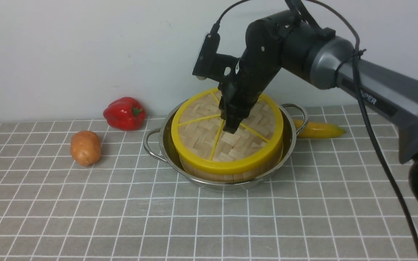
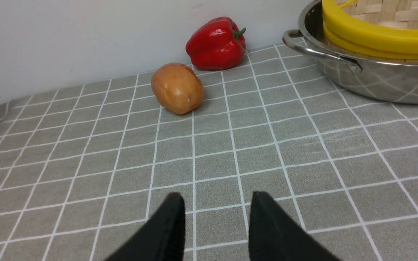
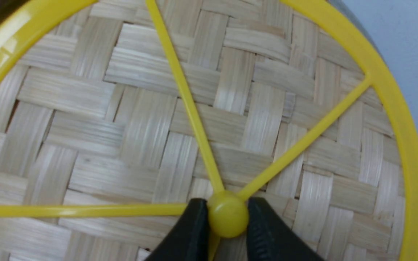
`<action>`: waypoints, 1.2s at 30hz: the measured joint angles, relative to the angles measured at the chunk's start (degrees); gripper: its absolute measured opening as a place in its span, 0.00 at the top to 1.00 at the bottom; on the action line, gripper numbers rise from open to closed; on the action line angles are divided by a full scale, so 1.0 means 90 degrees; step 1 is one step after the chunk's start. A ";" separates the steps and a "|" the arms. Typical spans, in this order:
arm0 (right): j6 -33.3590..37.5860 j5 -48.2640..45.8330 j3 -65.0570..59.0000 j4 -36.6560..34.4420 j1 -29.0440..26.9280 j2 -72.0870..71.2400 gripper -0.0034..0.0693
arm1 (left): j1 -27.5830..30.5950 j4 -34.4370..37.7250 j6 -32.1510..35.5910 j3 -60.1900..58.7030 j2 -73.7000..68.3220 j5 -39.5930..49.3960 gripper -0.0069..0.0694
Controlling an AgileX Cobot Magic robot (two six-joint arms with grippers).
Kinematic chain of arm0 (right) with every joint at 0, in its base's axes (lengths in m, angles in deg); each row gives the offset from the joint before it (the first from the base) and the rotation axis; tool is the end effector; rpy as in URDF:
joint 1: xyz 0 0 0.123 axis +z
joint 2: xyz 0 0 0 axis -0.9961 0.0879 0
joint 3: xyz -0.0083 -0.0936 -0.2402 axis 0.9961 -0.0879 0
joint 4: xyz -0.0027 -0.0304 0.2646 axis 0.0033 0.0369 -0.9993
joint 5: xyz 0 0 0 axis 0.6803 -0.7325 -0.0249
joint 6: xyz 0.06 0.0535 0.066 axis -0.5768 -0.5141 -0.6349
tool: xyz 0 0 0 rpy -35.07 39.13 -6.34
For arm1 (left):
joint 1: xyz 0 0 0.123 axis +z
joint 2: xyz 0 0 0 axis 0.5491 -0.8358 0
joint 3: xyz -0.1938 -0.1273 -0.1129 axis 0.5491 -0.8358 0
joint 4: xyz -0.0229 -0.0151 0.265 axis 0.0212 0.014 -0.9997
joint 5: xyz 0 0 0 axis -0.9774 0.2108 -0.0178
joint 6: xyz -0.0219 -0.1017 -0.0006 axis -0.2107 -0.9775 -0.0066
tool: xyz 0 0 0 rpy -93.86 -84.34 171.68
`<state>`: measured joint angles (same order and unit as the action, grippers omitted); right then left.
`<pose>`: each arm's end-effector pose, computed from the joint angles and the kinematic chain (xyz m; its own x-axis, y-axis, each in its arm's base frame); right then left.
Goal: Place the steamer in the pot on the grey tablecloth, and put the lid on the steamer.
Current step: 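Place the bamboo steamer lid onto the steamer basket in the pot with the right gripper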
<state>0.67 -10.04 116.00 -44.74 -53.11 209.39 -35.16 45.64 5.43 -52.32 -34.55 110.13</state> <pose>0.4328 0.2739 0.2080 -0.2877 -0.8786 -0.3811 -0.8882 0.3936 -0.2368 0.1079 -0.0043 0.1743 -0.2693 0.1657 -0.9487 0.0823 0.9854 0.1487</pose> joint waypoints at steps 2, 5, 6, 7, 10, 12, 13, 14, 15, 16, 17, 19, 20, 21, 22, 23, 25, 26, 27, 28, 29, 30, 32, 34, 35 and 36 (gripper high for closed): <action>0.0000 0.0101 0.0000 0.0006 0.0000 0.0000 0.65 | 0.0000 0.0000 0.0000 0.0000 0.0000 0.0000 0.59; 0.0000 0.0163 0.0000 0.0074 0.0000 0.0000 0.58 | 0.0000 0.0000 0.0000 0.0000 0.0000 0.0000 0.59; 0.0000 0.0170 0.0000 0.0098 0.0000 0.0000 0.57 | 0.0000 0.0000 0.0000 0.0000 0.0000 0.0000 0.59; 0.0000 0.0185 0.0000 0.0156 0.0000 0.0000 0.53 | 0.0000 0.0000 0.0000 0.0000 0.0000 0.0000 0.59; 0.0000 0.0190 0.0000 0.0190 0.0000 0.0000 0.50 | 0.0000 0.0000 0.0000 0.0000 0.0000 0.0000 0.59; 0.0000 0.0145 0.0000 0.0190 0.0000 0.0000 0.50 | 0.0000 0.0000 0.0000 0.0000 0.0000 0.0000 0.59; 0.0000 0.0090 0.0000 0.0182 0.0000 0.0000 0.49 | 0.0000 0.0000 0.0000 0.0000 0.0000 0.0000 0.59; 0.0000 0.0077 0.0000 0.0177 0.0000 0.0000 0.49 | 0.0000 0.0000 0.0000 0.0000 0.0000 0.0000 0.59; -0.0015 -0.0013 0.0000 0.0159 0.0000 0.0000 0.49 | 0.0000 0.0000 0.0000 0.0000 0.0000 0.0000 0.59; -0.0030 -0.0033 0.0000 0.0153 0.0000 0.0000 0.49 | 0.0000 0.0000 0.0000 0.0000 0.0000 0.0000 0.59; -0.0089 -0.0094 0.0000 0.0146 0.0000 0.0000 0.50 | 0.0000 0.0000 0.0000 0.0000 0.0000 0.0000 0.59; -0.0138 -0.0096 0.0000 0.0158 0.0000 0.0000 0.50 | 0.0000 0.0000 0.0000 0.0000 0.0000 0.0000 0.59; -0.0144 -0.0066 0.0000 0.0160 0.0000 0.0000 0.51 | 0.0000 0.0000 0.0000 0.0000 0.0000 0.0000 0.59; -0.0143 -0.0006 0.0000 0.0171 0.0000 0.0000 0.51 | 0.0000 0.0000 0.0000 0.0000 0.0000 0.0000 0.59; -0.0143 0.0024 0.0000 0.0172 0.0000 0.0000 0.51 | 0.0000 0.0000 0.0000 0.0000 0.0000 0.0000 0.59; -0.0143 0.0089 0.0000 0.0172 0.0000 0.0000 0.51 | 0.0000 0.0000 0.0000 0.0000 0.0000 0.0000 0.59; -0.0143 0.0192 0.0000 0.0185 0.0000 0.0000 0.52 | 0.0000 0.0000 0.0000 0.0000 0.0000 0.0000 0.59; -0.0143 0.0222 0.0000 0.0185 0.0000 0.0000 0.52 | 0.0000 0.0000 0.0000 0.0000 0.0000 0.0000 0.59; -0.0143 0.0237 0.0000 0.0185 0.0000 0.0000 0.52 | 0.0000 0.0000 0.0000 0.0000 0.0000 0.0000 0.59; -0.0143 0.0246 0.0000 0.0185 0.0000 0.0000 0.52 | 0.0000 0.0000 0.0000 0.0000 0.0000 0.0000 0.59; -0.0143 0.0267 0.0000 0.0191 0.0000 0.0000 0.52 | 0.0000 0.0000 0.0000 0.0000 0.0000 0.0000 0.59; -0.0143 0.0290 0.0000 0.0203 0.0000 0.0000 0.52 | 0.0000 0.0000 0.0000 0.0000 0.0000 0.0000 0.59; -0.0176 0.0358 0.0000 0.0351 0.0000 0.0000 0.52 | 0.0000 0.0000 0.0000 0.0000 0.0000 0.0000 0.59; -0.0266 0.0365 0.0000 0.0445 0.0000 0.0000 0.52 | 0.0000 0.0000 0.0000 0.0000 0.0000 0.0000 0.59; -0.0316 0.0371 0.0000 0.0474 0.0000 0.0000 0.52 | 0.0000 0.0000 0.0000 0.0000 0.0000 0.0000 0.59; -0.0382 0.0371 0.0000 0.0533 0.0000 0.0000 0.52 | 0.0000 0.0000 0.0000 0.0000 0.0000 0.0000 0.59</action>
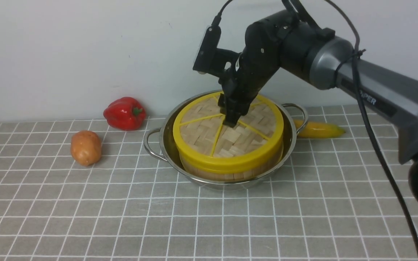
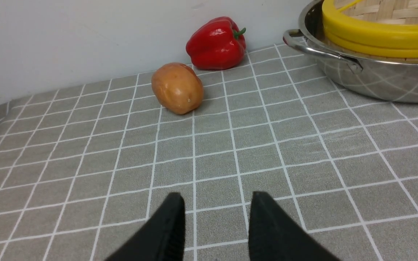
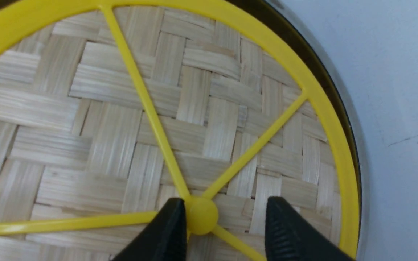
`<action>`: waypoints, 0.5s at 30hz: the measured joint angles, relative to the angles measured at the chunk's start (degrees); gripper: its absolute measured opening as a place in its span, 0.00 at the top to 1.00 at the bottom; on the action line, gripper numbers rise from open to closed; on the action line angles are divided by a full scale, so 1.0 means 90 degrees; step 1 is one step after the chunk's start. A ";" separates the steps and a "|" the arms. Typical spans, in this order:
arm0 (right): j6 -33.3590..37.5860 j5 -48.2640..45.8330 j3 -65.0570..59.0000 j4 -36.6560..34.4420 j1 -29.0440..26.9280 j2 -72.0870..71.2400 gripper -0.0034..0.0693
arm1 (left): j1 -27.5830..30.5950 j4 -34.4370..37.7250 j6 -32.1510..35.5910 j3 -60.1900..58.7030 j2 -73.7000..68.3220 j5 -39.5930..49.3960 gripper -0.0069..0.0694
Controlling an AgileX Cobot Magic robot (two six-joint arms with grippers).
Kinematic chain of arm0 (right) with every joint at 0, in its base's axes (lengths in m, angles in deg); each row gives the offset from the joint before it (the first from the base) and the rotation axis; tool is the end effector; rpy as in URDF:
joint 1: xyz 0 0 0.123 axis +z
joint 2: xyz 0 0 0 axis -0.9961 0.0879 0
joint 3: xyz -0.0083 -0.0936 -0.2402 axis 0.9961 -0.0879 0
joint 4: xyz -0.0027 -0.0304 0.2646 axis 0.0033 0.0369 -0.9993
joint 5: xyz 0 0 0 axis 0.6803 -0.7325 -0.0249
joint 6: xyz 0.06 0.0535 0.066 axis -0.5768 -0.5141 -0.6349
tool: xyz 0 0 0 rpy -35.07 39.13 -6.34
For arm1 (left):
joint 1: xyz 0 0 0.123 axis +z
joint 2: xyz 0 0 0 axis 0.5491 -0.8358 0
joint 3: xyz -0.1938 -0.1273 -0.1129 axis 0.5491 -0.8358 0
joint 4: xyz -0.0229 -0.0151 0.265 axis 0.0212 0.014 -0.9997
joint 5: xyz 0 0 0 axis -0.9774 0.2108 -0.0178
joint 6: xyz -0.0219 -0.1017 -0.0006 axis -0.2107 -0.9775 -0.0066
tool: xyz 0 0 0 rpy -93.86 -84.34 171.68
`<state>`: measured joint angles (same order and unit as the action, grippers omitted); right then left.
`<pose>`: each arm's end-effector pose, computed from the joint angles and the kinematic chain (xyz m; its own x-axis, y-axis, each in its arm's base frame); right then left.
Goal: Place the steamer in the pot on the grey tablecloth, and put the lid on the steamer.
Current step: 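Place the bamboo steamer lid onto the steamer basket in the pot with the right gripper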
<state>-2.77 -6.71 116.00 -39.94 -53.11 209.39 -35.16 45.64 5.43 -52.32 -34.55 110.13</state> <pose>0.4413 0.2703 0.2108 -0.3024 -0.8698 -0.3899 -0.8455 0.4336 -0.3116 0.1079 -0.0043 0.1743 -0.2693 0.1657 -0.9487 0.0823 0.9854 0.1487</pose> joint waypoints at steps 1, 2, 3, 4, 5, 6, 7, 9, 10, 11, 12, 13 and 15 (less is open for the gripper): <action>-0.0026 0.0000 0.0000 0.0015 0.0000 0.0000 0.52 | 0.0000 0.0000 0.0000 0.0000 0.0000 0.0000 0.59; -0.0068 0.0000 0.0000 0.0041 0.0000 0.0000 0.52 | 0.0000 0.0000 0.0000 0.0000 0.0000 0.0000 0.59; -0.0098 0.0000 0.0000 0.0056 0.0000 0.0000 0.52 | 0.0000 0.0000 0.0000 0.0000 0.0000 0.0000 0.59; -0.0104 0.0000 0.0000 0.0062 0.0000 0.0000 0.52 | 0.0000 0.0000 0.0000 0.0000 0.0000 0.0000 0.59; -0.0122 0.0000 0.0000 0.0062 0.0000 0.0000 0.52 | 0.0000 0.0000 0.0000 0.0000 0.0000 0.0000 0.59; -0.0121 0.0000 0.0000 0.0062 0.0000 0.0000 0.52 | 0.0000 0.0000 0.0000 0.0000 0.0000 0.0000 0.59; -0.0121 0.0000 0.0000 0.0062 0.0000 0.0000 0.52 | 0.0000 0.0000 0.0000 0.0000 0.0000 0.0000 0.59; -0.0128 0.0000 0.0000 0.0062 0.0000 0.0000 0.52 | 0.0000 0.0000 0.0000 0.0000 0.0000 0.0000 0.59; -0.0128 -0.0006 0.0000 0.0062 0.0000 -0.0006 0.52 | 0.0000 0.0000 0.0000 0.0000 0.0000 0.0000 0.59; -0.0128 -0.0006 0.0000 0.0062 0.0000 -0.0012 0.52 | 0.0000 0.0000 0.0000 0.0000 0.0000 0.0000 0.59; -0.0128 -0.0010 0.0000 0.0062 0.0000 -0.0021 0.52 | 0.0000 0.0000 0.0000 0.0000 0.0000 0.0000 0.59; -0.0128 -0.0010 0.0000 0.0062 0.0000 -0.0021 0.52 | 0.0000 0.0000 0.0000 0.0000 0.0000 0.0000 0.59; -0.0134 -0.0031 0.0000 0.0049 0.0000 -0.0075 0.52 | 0.0000 0.0000 0.0000 0.0000 0.0000 0.0000 0.59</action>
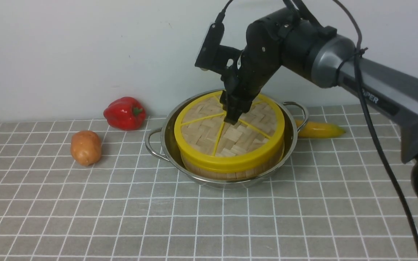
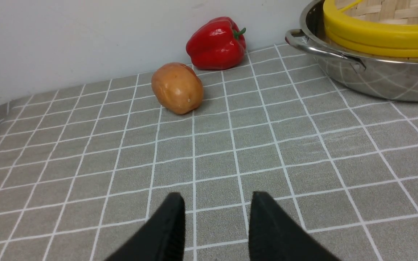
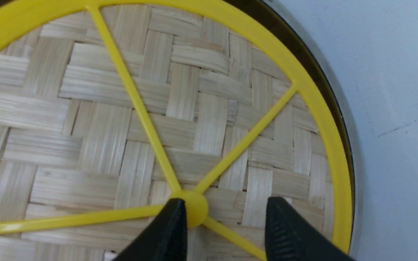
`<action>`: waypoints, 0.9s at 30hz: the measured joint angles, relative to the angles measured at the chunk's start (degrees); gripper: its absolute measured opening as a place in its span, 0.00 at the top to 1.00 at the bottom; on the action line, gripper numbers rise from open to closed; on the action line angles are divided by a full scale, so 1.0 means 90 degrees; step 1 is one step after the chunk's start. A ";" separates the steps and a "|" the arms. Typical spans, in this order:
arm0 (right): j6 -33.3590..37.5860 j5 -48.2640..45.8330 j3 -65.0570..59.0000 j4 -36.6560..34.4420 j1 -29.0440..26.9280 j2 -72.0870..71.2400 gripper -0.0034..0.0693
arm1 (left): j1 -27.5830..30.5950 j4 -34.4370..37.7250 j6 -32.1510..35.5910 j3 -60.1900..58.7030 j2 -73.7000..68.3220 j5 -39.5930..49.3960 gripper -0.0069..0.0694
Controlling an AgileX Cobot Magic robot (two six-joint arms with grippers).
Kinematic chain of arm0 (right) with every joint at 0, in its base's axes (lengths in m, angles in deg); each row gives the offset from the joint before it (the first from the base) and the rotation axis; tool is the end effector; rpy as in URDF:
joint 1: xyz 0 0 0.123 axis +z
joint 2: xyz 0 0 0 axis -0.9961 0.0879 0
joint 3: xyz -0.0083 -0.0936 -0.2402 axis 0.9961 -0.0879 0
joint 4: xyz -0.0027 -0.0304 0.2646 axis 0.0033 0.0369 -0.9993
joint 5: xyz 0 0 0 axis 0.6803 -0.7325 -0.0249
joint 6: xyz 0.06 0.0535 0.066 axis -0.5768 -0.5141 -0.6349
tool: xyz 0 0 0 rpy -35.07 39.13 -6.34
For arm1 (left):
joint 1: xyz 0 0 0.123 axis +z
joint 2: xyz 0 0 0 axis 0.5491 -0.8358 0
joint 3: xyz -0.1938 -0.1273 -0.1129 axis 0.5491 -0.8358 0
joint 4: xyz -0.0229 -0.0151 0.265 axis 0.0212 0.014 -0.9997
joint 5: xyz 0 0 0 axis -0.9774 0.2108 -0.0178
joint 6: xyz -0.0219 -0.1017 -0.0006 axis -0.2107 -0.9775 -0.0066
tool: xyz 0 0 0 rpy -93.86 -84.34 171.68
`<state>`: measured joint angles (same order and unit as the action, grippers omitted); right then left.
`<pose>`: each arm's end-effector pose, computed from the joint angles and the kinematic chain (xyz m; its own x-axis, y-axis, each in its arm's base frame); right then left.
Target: Place the steamer in the pot on the grey tablecloth, and put the lid on the steamer.
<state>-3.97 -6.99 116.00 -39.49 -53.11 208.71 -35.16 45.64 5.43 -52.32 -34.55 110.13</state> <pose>0.4404 0.2689 0.2167 -0.3161 -0.8617 -0.3970 -0.8358 0.4509 -0.3132 0.1079 -0.0043 0.1743 -0.2693 0.1657 -0.9487 0.0823 0.9854 0.1487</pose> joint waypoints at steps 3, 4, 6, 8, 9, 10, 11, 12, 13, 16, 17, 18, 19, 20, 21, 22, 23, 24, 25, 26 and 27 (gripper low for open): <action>-0.0013 -0.0190 0.0000 -0.0135 0.0000 -0.0184 0.52 | 0.0000 0.0000 0.0000 0.0000 0.0000 0.0000 0.59; -0.0013 -0.0219 0.0000 -0.0163 0.0000 -0.0239 0.52 | 0.0000 0.0000 0.0000 0.0000 0.0000 0.0000 0.59; -0.0061 -0.0237 0.0000 -0.0186 0.0000 -0.0338 0.52 | 0.0000 0.0000 0.0000 0.0000 0.0000 0.0000 0.59; -0.0120 -0.0237 0.0000 -0.0192 0.0000 -0.0442 0.52 | 0.0000 0.0000 0.0000 0.0000 0.0000 0.0000 0.59; -0.0224 -0.0237 0.0000 -0.0192 0.0000 -0.0542 0.52 | 0.0000 0.0000 0.0000 0.0000 0.0000 0.0000 0.59; -0.0382 -0.0241 0.0000 -0.0137 0.0000 -0.0653 0.54 | 0.0000 0.0000 0.0000 0.0000 0.0000 0.0000 0.59; -0.0571 -0.0249 0.0000 -0.0075 0.0000 -0.0777 0.58 | 0.0000 0.0000 0.0000 0.0000 0.0000 0.0000 0.59; -0.0702 -0.0256 0.0000 -0.0003 0.0000 -0.0867 0.61 | 0.0000 0.0000 0.0000 0.0000 0.0000 0.0000 0.59; -0.0828 -0.0263 0.0000 0.0046 0.0000 -0.0964 0.66 | 0.0000 0.0000 0.0000 0.0000 0.0000 0.0000 0.59; -0.1206 -0.0282 0.0000 0.0179 0.0000 -0.1284 0.84 | 0.0000 0.0000 0.0000 0.0000 0.0000 0.0000 0.59; -0.1482 -0.0275 0.0000 0.0206 0.0000 -0.1481 0.93 | 0.0000 0.0000 0.0000 0.0000 0.0000 0.0000 0.59; -0.1770 -0.0228 0.0000 0.0206 -0.0006 -0.1655 0.96 | 0.0000 0.0000 0.0000 0.0000 0.0000 0.0000 0.59; -0.1824 -0.0218 0.0000 0.0206 -0.0006 -0.1683 0.96 | 0.0000 0.0000 0.0000 0.0000 0.0000 0.0000 0.59; -0.2238 -0.0130 0.0000 0.0206 -0.0006 -0.1903 0.97 | 0.0000 0.0000 0.0000 0.0000 0.0000 0.0000 0.59; -0.2430 -0.0078 0.0000 0.0206 -0.0006 -0.2006 0.97 | 0.0000 0.0000 0.0000 0.0000 0.0000 0.0000 0.59; -0.2658 -0.0060 0.0000 0.0206 -0.0006 -0.2111 0.97 | 0.0000 0.0000 0.0000 0.0000 0.0000 0.0000 0.59; -0.2916 -0.0060 0.0000 0.0206 -0.0006 -0.2285 0.97 | 0.0000 0.0000 0.0000 0.0000 0.0000 0.0000 0.59; -0.2959 -0.0060 0.0000 0.0206 -0.0006 -0.2309 0.97 | 0.0000 0.0000 0.0000 0.0000 0.0000 0.0000 0.59; -0.3226 -0.0060 0.0000 0.0206 -0.0006 -0.2471 0.97 | 0.0000 0.0000 0.0000 0.0000 0.0000 0.0000 0.59; -0.3407 -0.0055 0.0000 0.0200 -0.0006 -0.2579 0.97 | 0.0000 0.0000 0.0000 0.0000 0.0000 0.0000 0.59; -0.3608 -0.0065 0.0000 0.0150 -0.0006 -0.2703 0.97 | 0.0000 0.0000 0.0000 0.0000 0.0000 0.0000 0.59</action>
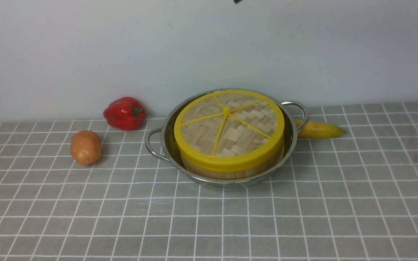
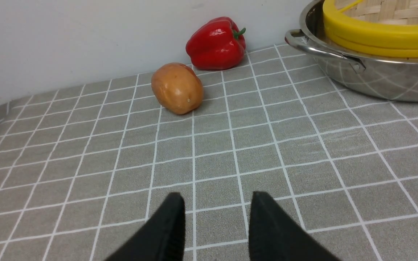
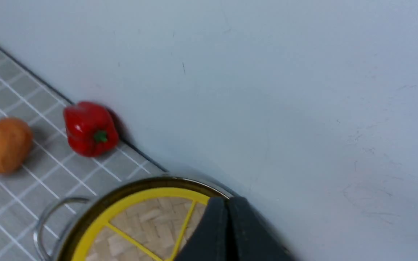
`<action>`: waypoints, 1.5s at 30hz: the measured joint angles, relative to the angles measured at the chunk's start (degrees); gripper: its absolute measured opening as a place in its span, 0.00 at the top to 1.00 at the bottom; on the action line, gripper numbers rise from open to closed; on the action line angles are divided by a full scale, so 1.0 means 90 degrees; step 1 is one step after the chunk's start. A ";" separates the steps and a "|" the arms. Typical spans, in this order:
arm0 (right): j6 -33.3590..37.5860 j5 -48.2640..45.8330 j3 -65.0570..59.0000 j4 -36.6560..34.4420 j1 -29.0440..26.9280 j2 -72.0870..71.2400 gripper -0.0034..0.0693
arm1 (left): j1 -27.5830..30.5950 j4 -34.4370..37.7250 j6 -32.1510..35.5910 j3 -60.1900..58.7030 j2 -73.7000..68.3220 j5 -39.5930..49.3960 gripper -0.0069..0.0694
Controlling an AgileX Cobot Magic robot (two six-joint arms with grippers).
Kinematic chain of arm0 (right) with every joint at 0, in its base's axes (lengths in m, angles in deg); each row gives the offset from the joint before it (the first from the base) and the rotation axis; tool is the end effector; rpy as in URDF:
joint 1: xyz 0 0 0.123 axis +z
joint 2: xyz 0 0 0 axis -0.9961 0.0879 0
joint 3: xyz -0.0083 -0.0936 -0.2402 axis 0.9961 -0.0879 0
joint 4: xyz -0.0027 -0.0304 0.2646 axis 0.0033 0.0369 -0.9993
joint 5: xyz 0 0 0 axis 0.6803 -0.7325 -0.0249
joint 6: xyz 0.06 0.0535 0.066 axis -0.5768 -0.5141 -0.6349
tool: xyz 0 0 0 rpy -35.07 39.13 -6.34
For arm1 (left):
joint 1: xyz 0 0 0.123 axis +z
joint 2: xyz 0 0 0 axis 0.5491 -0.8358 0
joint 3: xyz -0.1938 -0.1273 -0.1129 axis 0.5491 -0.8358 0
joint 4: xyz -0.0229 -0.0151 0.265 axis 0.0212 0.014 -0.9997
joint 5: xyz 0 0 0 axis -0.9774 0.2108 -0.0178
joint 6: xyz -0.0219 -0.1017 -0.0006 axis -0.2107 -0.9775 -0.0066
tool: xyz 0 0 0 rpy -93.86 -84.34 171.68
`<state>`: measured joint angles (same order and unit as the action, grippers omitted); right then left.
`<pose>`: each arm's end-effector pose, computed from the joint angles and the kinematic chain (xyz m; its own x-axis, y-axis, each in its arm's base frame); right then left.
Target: Place the steamer in the pot on the grey tablecloth, and put the lid on the steamer.
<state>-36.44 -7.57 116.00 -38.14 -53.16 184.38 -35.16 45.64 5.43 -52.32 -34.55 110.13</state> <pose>0.3694 0.2218 0.4202 -0.4758 -0.3490 -0.8074 -0.5073 0.8587 -0.0722 0.1079 -0.0043 0.1743 -0.2693 0.1657 -0.9487 0.0823 0.9854 0.1487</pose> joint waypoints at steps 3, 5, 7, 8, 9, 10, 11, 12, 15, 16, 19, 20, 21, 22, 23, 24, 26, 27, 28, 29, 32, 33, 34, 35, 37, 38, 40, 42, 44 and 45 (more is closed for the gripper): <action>-0.0481 -0.0173 0.0000 -0.0439 0.0000 -0.0276 0.97 | 0.0000 0.0000 0.0000 0.0000 0.0000 0.0000 0.59; -0.0699 -0.0269 0.0000 -0.0773 0.0000 -0.0370 0.96 | 0.0000 0.0000 0.0000 0.0000 0.0000 0.0000 0.59; -0.0984 -0.0322 0.0000 -0.1189 0.0000 -0.0468 0.96 | 0.0000 0.0000 0.0000 0.0000 0.0000 0.0000 0.59; -0.1145 -0.0344 0.0000 -0.1581 0.0000 -0.0507 0.96 | 0.0000 0.0000 0.0000 0.0000 0.0000 0.0000 0.59; -0.1206 -0.0360 0.0000 -0.1770 0.0000 -0.0507 0.96 | 0.0000 0.0000 0.0000 0.0000 0.0000 0.0000 0.59; -0.1213 -0.0360 0.0000 -0.1908 0.0000 -0.0507 0.96 | 0.0000 0.0000 0.0000 0.0000 0.0000 0.0000 0.59; -0.1213 -0.0360 0.0000 -0.1995 0.0000 -0.0507 0.95 | 0.0000 0.0000 0.0000 0.0000 0.0000 0.0000 0.59; -0.1207 -0.0360 0.0000 -0.2055 0.0000 -0.0507 0.95 | 0.0000 0.0000 0.0000 0.0000 0.0000 0.0000 0.59; -0.1067 -0.0368 0.0000 -0.2025 0.0000 -0.0507 0.95 | 0.0000 0.0000 0.0000 0.0000 0.0000 0.0000 0.59; -0.0969 -0.0408 0.0000 -0.1869 0.0000 -0.0507 0.94 | 0.0000 0.0000 0.0000 0.0000 0.0000 0.0000 0.59; -0.0783 -0.0593 -0.0040 -0.1494 0.0000 -0.0507 0.93 | 0.0000 0.0000 0.0000 0.0000 0.0000 0.0000 0.59; -0.0751 -0.0631 -0.0107 -0.1341 0.0000 -0.0534 0.93 | 0.0000 0.0000 0.0000 0.0000 0.0000 0.0000 0.59; -0.0721 -0.0698 -0.0311 -0.1098 0.0000 -0.0619 0.92 | 0.0000 0.0000 0.0000 0.0000 0.0000 0.0000 0.59; -0.0708 -0.0742 -0.0529 -0.0929 0.0000 -0.0710 0.91 | 0.0000 0.0000 0.0000 0.0000 0.0000 0.0000 0.59; -0.0701 -0.0761 -0.0979 -0.0679 0.0000 -0.0902 0.91 | 0.0000 0.0000 0.0000 0.0000 0.0000 0.0000 0.59; -0.0701 -0.0767 -0.1071 -0.0592 0.0000 -0.0944 0.91 | 0.0000 0.0000 0.0000 0.0000 0.0000 0.0000 0.59; -0.0761 -0.0498 -0.2508 -0.0174 -0.0060 -0.1570 0.90 | 0.0000 0.0000 0.0000 0.0000 0.0000 0.0000 0.59; -0.0842 -0.0228 -0.3149 -0.0083 -0.0132 -0.1907 0.90 | 0.0000 0.0000 0.0000 0.0000 0.0000 0.0000 0.59; -0.0965 0.0123 -0.3801 -0.0034 -0.0274 -0.2351 0.89 | 0.0000 0.0000 0.0000 0.0000 0.0000 0.0000 0.59; -0.1055 0.0507 -0.4450 -0.0021 -0.0431 -0.2675 0.89 | 0.0000 0.0000 0.0000 0.0000 0.0000 0.0000 0.59; -0.1308 0.1585 -0.6155 0.0004 -0.0981 -0.3893 0.88 | 0.0000 0.0000 0.0000 0.0000 0.0000 0.0000 0.59; -0.1308 0.1585 -0.6155 0.0004 -0.0981 -0.3893 0.87 | 0.0000 0.0000 0.0000 0.0000 0.0000 0.0000 0.59; -0.1380 0.2165 -0.7142 0.0009 -0.1370 -0.4593 0.87 | 0.0000 0.0000 0.0000 0.0000 0.0000 0.0000 0.59; -0.1386 0.2284 -0.7349 0.0009 -0.1457 -0.4669 0.87 | 0.0000 0.0000 0.0000 0.0000 0.0000 0.0000 0.59; -0.1429 0.2890 -0.8395 0.0009 -0.1933 -0.5578 0.86 | 0.0000 0.0000 0.0000 0.0000 0.0000 0.0000 0.59; -0.1449 0.3155 -0.8815 0.0009 -0.2142 -0.5949 0.86 | 0.0000 0.0000 0.0000 0.0000 0.0000 0.0000 0.59; -0.1490 0.3696 -0.9635 0.0009 -0.2552 -0.6656 0.85 | 0.0000 0.0000 0.0000 0.0000 0.0000 0.0000 0.59; -0.1496 0.4119 -1.0279 0.0009 -0.2834 -0.7307 0.84 | 0.0000 0.0000 0.0000 0.0000 0.0000 0.0000 0.59; -0.1501 0.4398 -1.0742 0.0009 -0.3003 -0.7791 0.84 | 0.0000 0.0000 0.0000 0.0000 0.0000 0.0000 0.59; -0.1501 0.4558 -1.1017 0.0039 -0.3088 -0.8123 0.83 | 0.0000 0.0000 0.0000 0.0000 0.0000 0.0000 0.59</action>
<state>-49.95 33.45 16.85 -37.79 -80.96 111.27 -35.16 45.64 5.43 -52.32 -34.55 110.13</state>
